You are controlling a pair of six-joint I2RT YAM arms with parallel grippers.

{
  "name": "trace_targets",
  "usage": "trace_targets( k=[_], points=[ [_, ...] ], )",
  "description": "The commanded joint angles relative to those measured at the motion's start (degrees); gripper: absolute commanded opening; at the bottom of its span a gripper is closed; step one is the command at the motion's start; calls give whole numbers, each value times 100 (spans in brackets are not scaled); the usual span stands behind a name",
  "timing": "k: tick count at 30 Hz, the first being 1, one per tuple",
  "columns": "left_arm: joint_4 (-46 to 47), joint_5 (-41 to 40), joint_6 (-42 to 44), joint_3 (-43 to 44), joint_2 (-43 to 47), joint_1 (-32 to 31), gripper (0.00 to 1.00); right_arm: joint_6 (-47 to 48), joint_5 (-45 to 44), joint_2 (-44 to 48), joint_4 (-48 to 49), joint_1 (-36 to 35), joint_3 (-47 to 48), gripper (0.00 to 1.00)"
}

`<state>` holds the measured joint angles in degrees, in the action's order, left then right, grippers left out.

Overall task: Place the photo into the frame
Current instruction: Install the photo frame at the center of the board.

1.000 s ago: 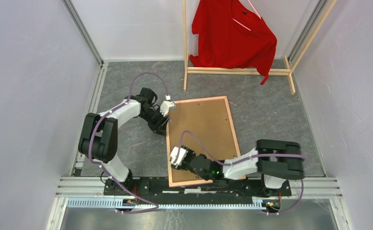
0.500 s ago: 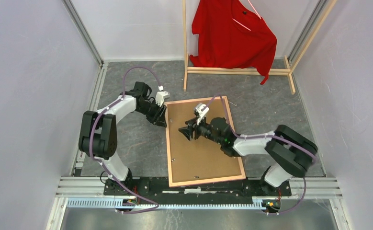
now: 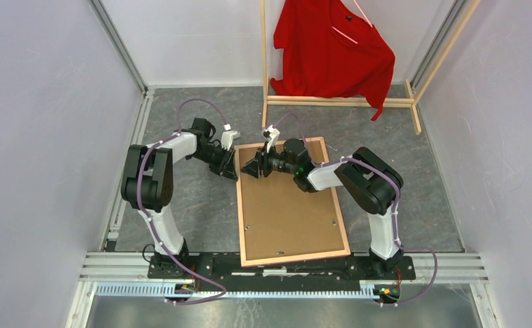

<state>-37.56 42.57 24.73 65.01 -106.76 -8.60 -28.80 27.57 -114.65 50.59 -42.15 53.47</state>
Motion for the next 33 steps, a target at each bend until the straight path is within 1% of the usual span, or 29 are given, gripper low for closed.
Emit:
trace_targets(
  k=[1, 7, 13, 14, 15, 16, 18, 20, 30, 31, 33],
  points=[
    [82, 262, -188, 213, -136, 13, 29, 17, 127, -238, -206, -16, 454, 49],
    [78, 203, -241, 265, -349, 16, 28, 339, 9, -470, -664, -15, 740, 53],
    [82, 158, -261, 285, -424, 51, 21, 506, -85, -584, -874, -16, 878, 52],
    [78, 136, -253, 286, -425, 51, 20, 498, -88, -602, -867, -3, 884, 51],
    [74, 112, -252, 284, -427, 51, 20, 478, -102, -620, -838, 8, 887, 47],
    [80, 98, -243, 288, -436, 51, 19, 461, -126, -623, -801, 17, 878, 43],
    [80, 71, -242, 293, -457, 51, 19, 429, -171, -643, -746, 44, 870, 32],
    [82, 72, -249, 293, -475, 51, 19, 413, -201, -662, -762, 54, 898, 25],
    [79, 31, -208, 301, -495, 43, 18, 374, -335, -743, -980, 97, 1015, 20],
    [77, 27, -199, 304, -503, 43, 18, 378, -368, -756, -1033, 108, 1031, 18],
    [82, 16, -192, 293, -504, 43, 18, 388, -472, -791, -1183, 114, 1096, 11]
  ],
)
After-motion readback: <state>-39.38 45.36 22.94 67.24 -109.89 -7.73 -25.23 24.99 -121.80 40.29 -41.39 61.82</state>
